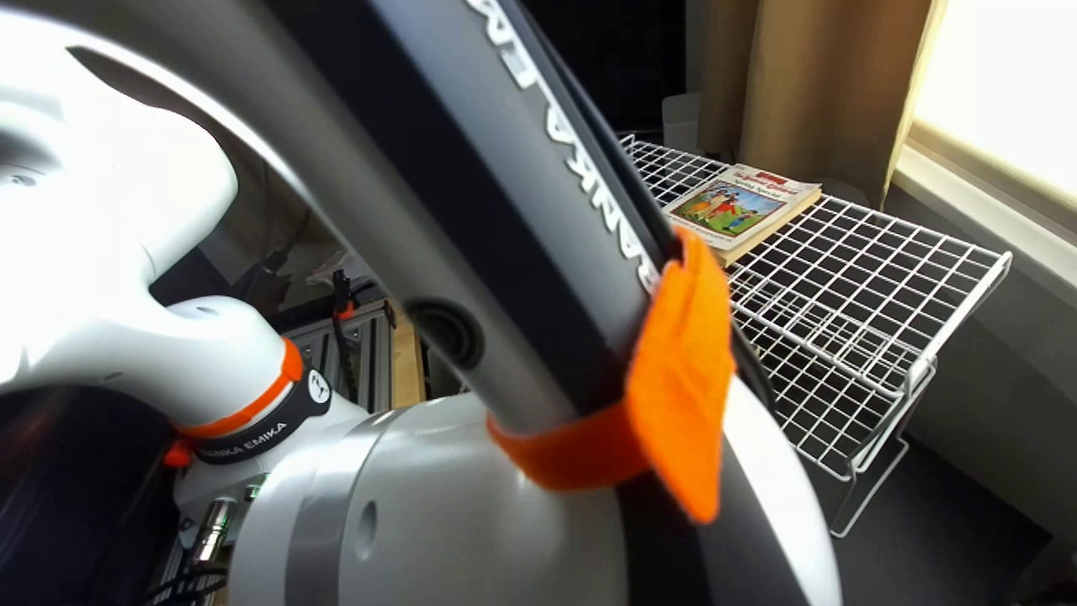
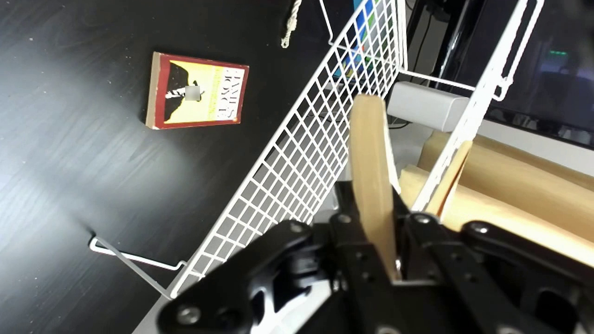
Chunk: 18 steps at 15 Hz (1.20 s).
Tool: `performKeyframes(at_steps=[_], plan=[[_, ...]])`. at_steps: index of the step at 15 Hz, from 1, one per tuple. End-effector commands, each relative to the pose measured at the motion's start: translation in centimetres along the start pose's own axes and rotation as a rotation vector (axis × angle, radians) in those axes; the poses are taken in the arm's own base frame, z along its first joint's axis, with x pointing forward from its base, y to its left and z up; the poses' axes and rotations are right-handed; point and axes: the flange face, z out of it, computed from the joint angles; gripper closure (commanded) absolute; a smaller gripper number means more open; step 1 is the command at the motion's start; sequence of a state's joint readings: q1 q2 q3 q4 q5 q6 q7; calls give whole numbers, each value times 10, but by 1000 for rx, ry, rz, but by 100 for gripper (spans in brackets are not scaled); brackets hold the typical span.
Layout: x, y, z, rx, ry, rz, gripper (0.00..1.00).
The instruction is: Move the book on the top rack to the left, remove the book on the bottom rack and put it on the right side of the book on the top rack
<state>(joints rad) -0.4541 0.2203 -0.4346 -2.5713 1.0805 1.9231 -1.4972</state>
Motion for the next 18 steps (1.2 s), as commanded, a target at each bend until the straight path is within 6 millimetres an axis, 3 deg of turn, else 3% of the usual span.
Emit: performKeyframes(at_steps=[1,7,18], plan=[[-9,-12,-15,43,37,-38,96],[-6,-18,-21,87,67,-68,96],[15,-27,-10,141,115,-60,96]])
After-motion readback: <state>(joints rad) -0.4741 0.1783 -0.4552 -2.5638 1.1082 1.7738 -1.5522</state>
